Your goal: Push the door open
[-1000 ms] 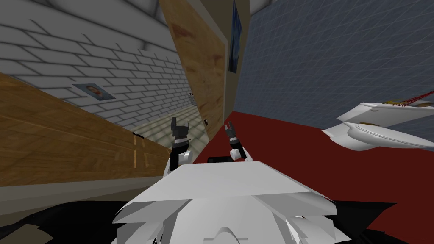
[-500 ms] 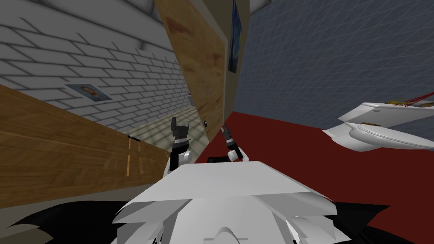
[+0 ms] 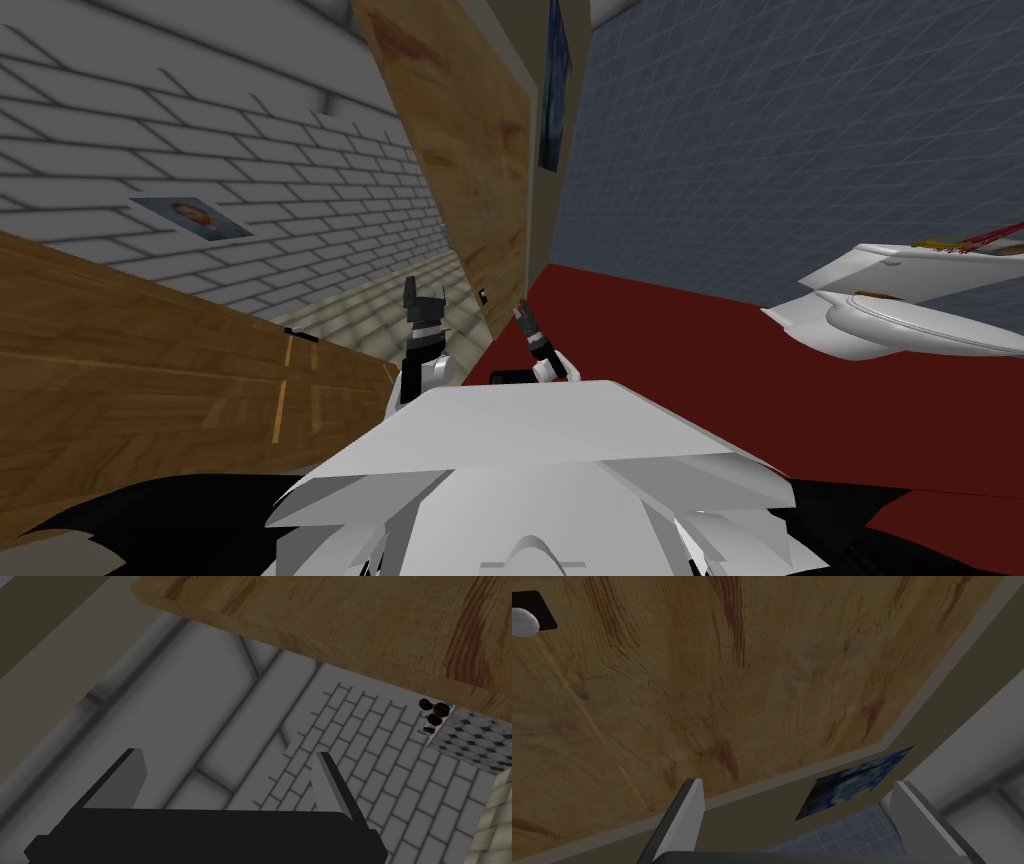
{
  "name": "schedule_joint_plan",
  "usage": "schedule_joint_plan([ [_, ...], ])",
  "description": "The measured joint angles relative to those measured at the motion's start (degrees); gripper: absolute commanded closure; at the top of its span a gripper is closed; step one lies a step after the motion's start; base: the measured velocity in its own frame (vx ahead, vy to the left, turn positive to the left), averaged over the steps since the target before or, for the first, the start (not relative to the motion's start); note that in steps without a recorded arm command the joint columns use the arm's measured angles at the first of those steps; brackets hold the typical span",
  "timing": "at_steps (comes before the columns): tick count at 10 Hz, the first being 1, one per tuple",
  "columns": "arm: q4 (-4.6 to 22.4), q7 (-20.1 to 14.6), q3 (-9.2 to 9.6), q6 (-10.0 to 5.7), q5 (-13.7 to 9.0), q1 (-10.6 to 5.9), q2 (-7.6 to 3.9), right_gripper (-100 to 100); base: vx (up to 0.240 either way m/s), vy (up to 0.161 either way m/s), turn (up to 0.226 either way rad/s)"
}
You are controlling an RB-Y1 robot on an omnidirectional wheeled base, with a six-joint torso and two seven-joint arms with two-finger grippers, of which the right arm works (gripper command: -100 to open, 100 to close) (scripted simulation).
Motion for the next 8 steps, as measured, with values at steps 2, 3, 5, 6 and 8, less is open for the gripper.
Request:
schedule_joint_plan([
  [2,1.92,-0.19,1.98,-0.03,0.06,-0.90,-0.09,-100,0.098,0.009,-0.017],
  [3,3.34,-0.50,2.83,-0.40,-0.01,-1.50,-0.46,-100,0.091,0.013,-0.016],
  [5,5.81,-0.66,4.82,-1.02,0.08,-2.43,-0.44,-100,0.096,0.002,-0.017],
  [6,6.92,-0.69,5.83,-1.13,0.15,-2.82,-0.42,-100,0.106,0.007,-0.015],
  [8,10.32,-0.79,7.77,-1.97,0.26,-4.10,-0.02,-100,0.112,0.024,-0.022],
])
